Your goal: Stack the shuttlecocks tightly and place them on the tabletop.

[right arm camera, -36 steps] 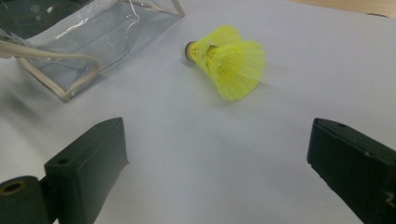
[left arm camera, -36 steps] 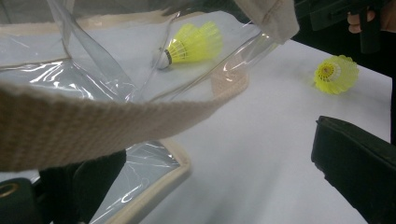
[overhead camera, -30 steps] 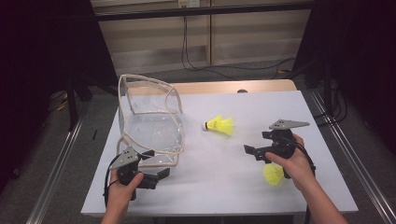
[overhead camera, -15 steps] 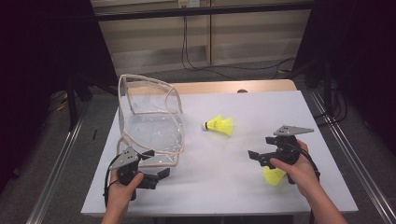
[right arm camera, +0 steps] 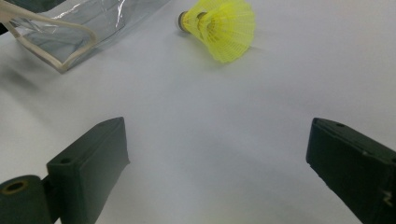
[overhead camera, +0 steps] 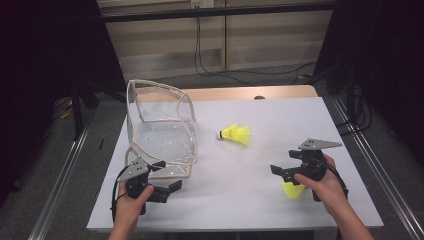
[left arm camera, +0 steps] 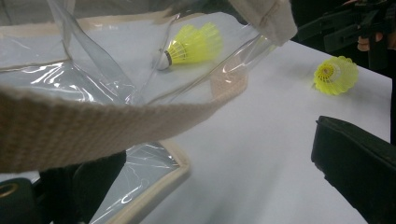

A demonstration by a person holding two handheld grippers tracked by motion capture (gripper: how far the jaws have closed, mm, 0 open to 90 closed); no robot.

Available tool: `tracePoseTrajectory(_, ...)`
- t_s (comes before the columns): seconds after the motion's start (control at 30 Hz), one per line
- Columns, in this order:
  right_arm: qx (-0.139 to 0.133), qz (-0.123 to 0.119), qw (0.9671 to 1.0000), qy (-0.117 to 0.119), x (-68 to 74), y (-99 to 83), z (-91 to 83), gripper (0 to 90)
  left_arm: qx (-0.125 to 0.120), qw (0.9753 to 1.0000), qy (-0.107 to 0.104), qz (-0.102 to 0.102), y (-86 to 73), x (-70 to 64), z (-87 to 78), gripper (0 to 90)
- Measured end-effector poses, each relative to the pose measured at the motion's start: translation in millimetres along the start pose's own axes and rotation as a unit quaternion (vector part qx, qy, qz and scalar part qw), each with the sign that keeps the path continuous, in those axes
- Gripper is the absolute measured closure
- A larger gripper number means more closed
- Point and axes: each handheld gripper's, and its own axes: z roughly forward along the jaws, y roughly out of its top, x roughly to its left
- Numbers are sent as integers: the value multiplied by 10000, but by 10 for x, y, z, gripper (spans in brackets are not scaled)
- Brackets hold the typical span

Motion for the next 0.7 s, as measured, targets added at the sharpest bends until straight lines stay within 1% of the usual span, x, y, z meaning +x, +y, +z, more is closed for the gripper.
tracePoseTrajectory(0.17, 7, 23, 10000, -6, -24, -44, -21, 57, 21, 10000, 8, 11, -1, -5, 4, 33)
tracePoseTrajectory(0.3, -4, -13, 10000, -11, -35, -66, -42, 58, 18, 10000, 5, 8, -1, -3, 3, 33)
tracePoseTrajectory(0.43, 0, 21, 10000, -27, -43, -94, -60, 58, 20, 10000, -7, 7, -1, -8, 7, 33)
tracePoseTrajectory(0.7, 19, -18, 10000, -40, -59, -144, -86, 59, 13, 10000, 20, 7, 0, -10, 5, 33)
